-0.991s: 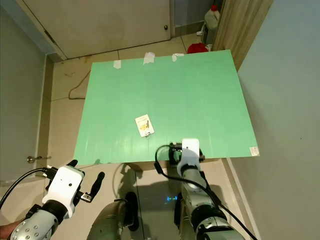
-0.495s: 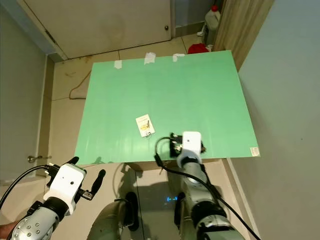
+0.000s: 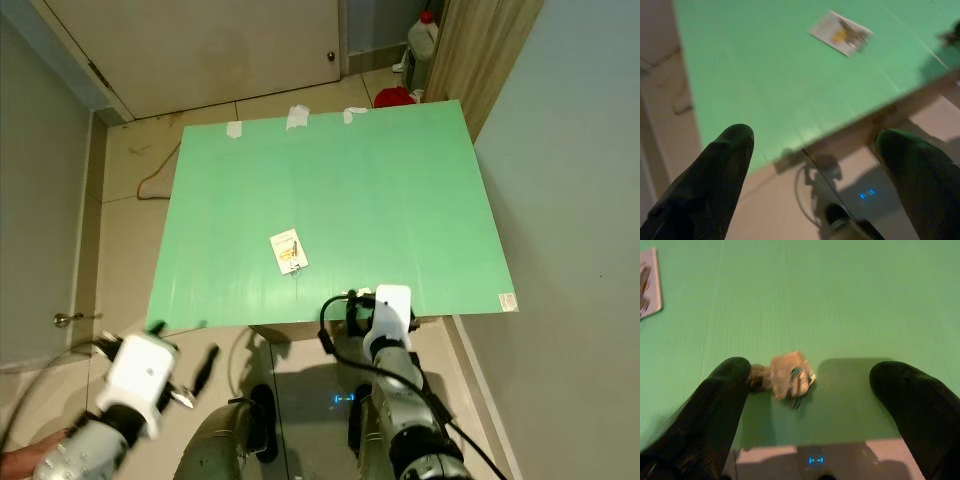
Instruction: Hang keys on a hook
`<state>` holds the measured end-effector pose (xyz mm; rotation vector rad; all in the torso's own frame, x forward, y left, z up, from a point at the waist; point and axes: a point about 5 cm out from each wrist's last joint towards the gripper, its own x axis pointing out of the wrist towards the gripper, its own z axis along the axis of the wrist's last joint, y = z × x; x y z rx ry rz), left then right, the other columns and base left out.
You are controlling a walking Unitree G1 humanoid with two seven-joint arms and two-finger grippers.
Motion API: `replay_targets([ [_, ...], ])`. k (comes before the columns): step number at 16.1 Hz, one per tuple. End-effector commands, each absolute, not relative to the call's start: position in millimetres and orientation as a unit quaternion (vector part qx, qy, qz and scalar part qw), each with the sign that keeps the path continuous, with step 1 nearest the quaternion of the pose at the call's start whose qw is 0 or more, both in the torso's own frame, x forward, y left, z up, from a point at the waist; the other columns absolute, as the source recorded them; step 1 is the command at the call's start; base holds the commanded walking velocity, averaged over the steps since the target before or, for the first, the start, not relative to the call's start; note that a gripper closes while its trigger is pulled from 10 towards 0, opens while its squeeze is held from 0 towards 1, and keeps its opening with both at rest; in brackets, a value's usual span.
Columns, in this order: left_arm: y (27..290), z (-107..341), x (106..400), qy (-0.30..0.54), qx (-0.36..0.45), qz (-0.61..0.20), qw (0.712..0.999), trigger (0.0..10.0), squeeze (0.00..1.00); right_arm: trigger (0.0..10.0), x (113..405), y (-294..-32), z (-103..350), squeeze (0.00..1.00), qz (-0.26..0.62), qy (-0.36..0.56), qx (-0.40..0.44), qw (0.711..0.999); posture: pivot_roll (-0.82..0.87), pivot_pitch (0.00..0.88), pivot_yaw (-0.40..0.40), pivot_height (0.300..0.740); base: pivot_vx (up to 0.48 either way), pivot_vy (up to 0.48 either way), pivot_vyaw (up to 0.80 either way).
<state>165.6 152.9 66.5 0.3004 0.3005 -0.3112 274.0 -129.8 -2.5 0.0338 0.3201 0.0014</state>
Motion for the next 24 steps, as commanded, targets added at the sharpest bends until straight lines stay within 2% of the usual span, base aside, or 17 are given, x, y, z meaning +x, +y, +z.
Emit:
replay_targets([
  [1,149.2,55.5,157.9,0.165,0.153,-0.159,0.961,10.0,0.00,10.0,266.8,-125.2,-8.4,0.00,0.009,0.173,0.019,0.985,0.05,0.319,0.117,0.740,0.000,0.000,0.00],
  [7,140.5,55.0,163.7,0.141,0.164,-0.152,0.964,10.0,0.00,9.8,263.8,-120.5,-5.3,0.00,0.022,0.162,0.017,0.986,0.04,0.317,0.114,0.740,0.000,0.000,0.00],
  [8,137.1,54.5,163.6,0.142,0.144,-0.159,0.966,10.0,0.00,0.0,263.4,-119.1,-5.8,0.00,0.024,0.165,0.024,0.986,0.04,0.317,0.114,0.740,0.000,0.000,0.00],
  [11,135.3,43.4,156.8,0.176,0.122,-0.162,0.963,10.0,0.00,0.0,263.0,-114.7,-6.0,0.00,0.027,0.173,0.031,0.984,0.05,0.330,0.118,0.740,0.000,0.000,0.00],
  [24,142.4,43.2,161.1,0.179,0.122,-0.147,0.965,10.0,0.00,0.0,258.9,-111.2,-8.6,0.00,0.034,0.186,0.035,0.981,0.05,0.328,0.115,0.740,0.000,0.000,0.00],
])
